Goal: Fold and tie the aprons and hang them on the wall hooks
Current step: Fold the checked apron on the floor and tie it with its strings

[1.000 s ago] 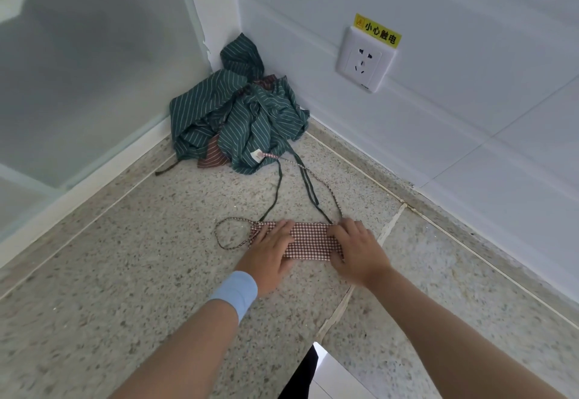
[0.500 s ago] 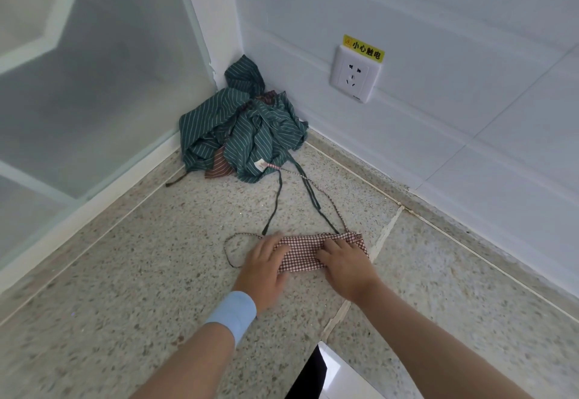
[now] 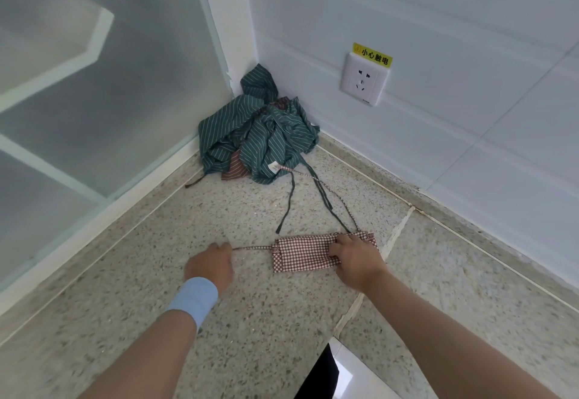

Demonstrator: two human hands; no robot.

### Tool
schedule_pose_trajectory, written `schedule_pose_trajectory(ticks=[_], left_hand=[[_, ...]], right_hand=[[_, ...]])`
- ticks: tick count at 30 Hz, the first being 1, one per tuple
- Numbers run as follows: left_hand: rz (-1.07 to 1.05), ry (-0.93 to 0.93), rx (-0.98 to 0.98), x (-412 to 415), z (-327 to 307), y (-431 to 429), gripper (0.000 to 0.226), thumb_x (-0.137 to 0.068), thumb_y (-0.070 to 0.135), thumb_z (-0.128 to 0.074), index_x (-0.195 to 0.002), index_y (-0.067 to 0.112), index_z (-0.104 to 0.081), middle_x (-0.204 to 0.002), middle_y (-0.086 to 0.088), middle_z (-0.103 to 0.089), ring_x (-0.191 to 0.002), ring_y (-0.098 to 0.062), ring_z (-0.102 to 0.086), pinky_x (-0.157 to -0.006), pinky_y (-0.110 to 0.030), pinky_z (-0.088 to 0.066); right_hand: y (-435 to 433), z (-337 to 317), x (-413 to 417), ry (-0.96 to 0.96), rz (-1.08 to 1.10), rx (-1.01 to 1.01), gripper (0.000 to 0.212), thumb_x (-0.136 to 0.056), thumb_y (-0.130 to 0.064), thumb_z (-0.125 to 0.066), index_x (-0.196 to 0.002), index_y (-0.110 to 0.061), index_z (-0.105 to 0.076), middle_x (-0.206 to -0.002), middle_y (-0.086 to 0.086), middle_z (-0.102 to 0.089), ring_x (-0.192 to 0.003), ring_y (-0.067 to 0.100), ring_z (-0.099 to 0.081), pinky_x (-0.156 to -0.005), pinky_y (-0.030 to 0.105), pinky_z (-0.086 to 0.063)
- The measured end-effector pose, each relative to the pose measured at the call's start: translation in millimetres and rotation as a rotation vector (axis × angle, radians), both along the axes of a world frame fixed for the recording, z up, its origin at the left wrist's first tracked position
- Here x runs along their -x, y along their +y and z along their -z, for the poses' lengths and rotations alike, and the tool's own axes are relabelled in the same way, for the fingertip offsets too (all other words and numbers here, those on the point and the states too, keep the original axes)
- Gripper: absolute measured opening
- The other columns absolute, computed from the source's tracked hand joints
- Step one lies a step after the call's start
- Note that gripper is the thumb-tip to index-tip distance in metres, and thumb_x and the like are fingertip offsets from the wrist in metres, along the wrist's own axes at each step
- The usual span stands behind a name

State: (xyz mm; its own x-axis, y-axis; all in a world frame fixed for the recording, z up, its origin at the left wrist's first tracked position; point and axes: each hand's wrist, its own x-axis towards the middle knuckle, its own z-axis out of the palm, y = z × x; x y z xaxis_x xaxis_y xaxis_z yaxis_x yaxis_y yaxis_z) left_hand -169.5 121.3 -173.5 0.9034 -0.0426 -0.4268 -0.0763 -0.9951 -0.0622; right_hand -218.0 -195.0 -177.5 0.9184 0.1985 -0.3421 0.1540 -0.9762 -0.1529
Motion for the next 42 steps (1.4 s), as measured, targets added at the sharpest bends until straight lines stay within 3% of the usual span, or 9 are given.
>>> schedule_pose_trajectory(ticks=[3, 6, 11, 15, 21, 27, 32, 36, 42], left_hand=[[-0.179, 0.058, -0.119, -7.7, -10.2, 4.5, 0.035, -0.097, 0.028, -0.042, -0.13, 0.023, -0.051, -0.126, -0.003, -0.054, -0.112, -0.023, -0.056, -0.089, -0.036, -0.05], [-0.104, 0.111, -0.299, -6.9, -17.3, -11.7, 0.06, -0.083, 0.048, -0.054, -0.139, 0.03, -0.041, -0.144, -0.002, -0.039, -0.133, -0.028, -0.035, -0.106, -0.045, -0.031], [0.234, -0.189, 0.16, 11.9, -18.2, -88.0, 0.051, -0.083, 0.049, -0.049, -0.13, 0.031, -0.048, -0.14, 0.0, -0.044, -0.128, -0.024, -0.037, -0.103, -0.045, -0.029], [0.539, -0.053, 0.307, 30.8, 1.9, -127.4, 0.042, -0.085, 0.044, -0.059, -0.122, 0.024, -0.052, -0.124, 0.002, -0.048, -0.12, -0.022, -0.041, -0.1, -0.038, -0.038], [0.372, -0.119, 0.485, 18.0, 33.4, -115.8, 0.018, -0.094, 0.025, -0.06, -0.103, 0.012, -0.068, -0.109, -0.004, -0.057, -0.103, -0.025, -0.049, -0.083, -0.038, -0.05], [0.265, -0.088, 0.547, -0.4, 36.1, -104.9, 0.028, -0.102, 0.027, -0.047, -0.106, 0.01, -0.069, -0.105, -0.006, -0.065, -0.096, -0.024, -0.054, -0.079, -0.032, -0.043], [0.122, -0.082, 0.529, -17.5, 20.6, -112.3, 0.018, -0.101, 0.026, -0.05, -0.101, 0.013, -0.063, -0.088, -0.005, -0.068, -0.072, -0.016, -0.057, -0.063, -0.03, -0.046], [0.117, -0.086, 0.413, -22.9, 19.0, -118.4, 0.011, -0.1, 0.02, -0.052, -0.101, 0.012, -0.06, -0.11, -0.006, -0.057, -0.076, -0.017, -0.056, -0.064, -0.03, -0.047], [0.557, -0.283, 0.364, -7.4, 22.3, -144.4, 0.036, -0.073, 0.004, -0.071, -0.107, 0.015, -0.065, -0.104, -0.003, -0.061, -0.095, -0.024, -0.057, -0.076, -0.034, -0.05]], right_hand=[[3.1, -1.1, -2.2, 0.015, -0.006, 0.021, 0.03, -0.09, -0.021, -0.054, -0.119, -0.025, -0.057, -0.125, 0.0, -0.053, -0.114, 0.023, -0.052, -0.093, 0.037, -0.049], [4.0, -1.5, -2.7, 0.013, -0.015, 0.041, 0.03, -0.09, -0.024, -0.054, -0.12, -0.024, -0.057, -0.126, 0.001, -0.053, -0.114, 0.024, -0.052, -0.092, 0.038, -0.05], [2.8, 2.9, -1.5, -0.033, -0.021, 0.047, 0.027, -0.091, -0.03, -0.054, -0.118, -0.024, -0.059, -0.122, 0.0, -0.054, -0.11, 0.023, -0.054, -0.088, 0.038, -0.051], [-0.4, 9.9, 3.8, -0.123, -0.033, 0.035, 0.014, -0.095, -0.027, -0.056, -0.103, -0.022, -0.065, -0.107, -0.001, -0.061, -0.1, 0.022, -0.058, -0.076, 0.036, -0.053], [-11.4, 26.2, 7.5, -0.258, -0.018, 0.028, 0.013, -0.083, -0.029, -0.073, -0.088, -0.02, -0.064, -0.087, -0.001, -0.066, -0.079, 0.022, -0.063, -0.064, 0.035, -0.054], [-20.2, 27.2, -3.8, -0.236, 0.03, 0.062, 0.025, -0.092, -0.039, -0.053, -0.088, -0.016, -0.065, -0.084, 0.002, -0.067, -0.074, 0.024, -0.065, -0.057, 0.035, -0.053], [-22.7, 19.1, -25.6, -0.071, 0.028, 0.077, 0.034, -0.105, -0.042, -0.039, -0.121, -0.017, -0.056, -0.114, 0.002, -0.062, -0.1, 0.024, -0.06, -0.076, 0.037, -0.054], [-17.9, 15.7, -34.1, -0.028, 0.097, 0.105, 0.043, -0.105, -0.049, -0.03, -0.121, -0.016, -0.052, -0.115, 0.002, -0.059, -0.1, 0.023, -0.06, -0.074, 0.036, -0.049], [-15.5, 18.1, -36.8, -0.228, 0.08, 0.226, 0.04, -0.092, -0.053, -0.057, -0.105, -0.015, -0.059, -0.099, 0.006, -0.058, -0.086, 0.026, -0.056, -0.072, 0.039, -0.047]])
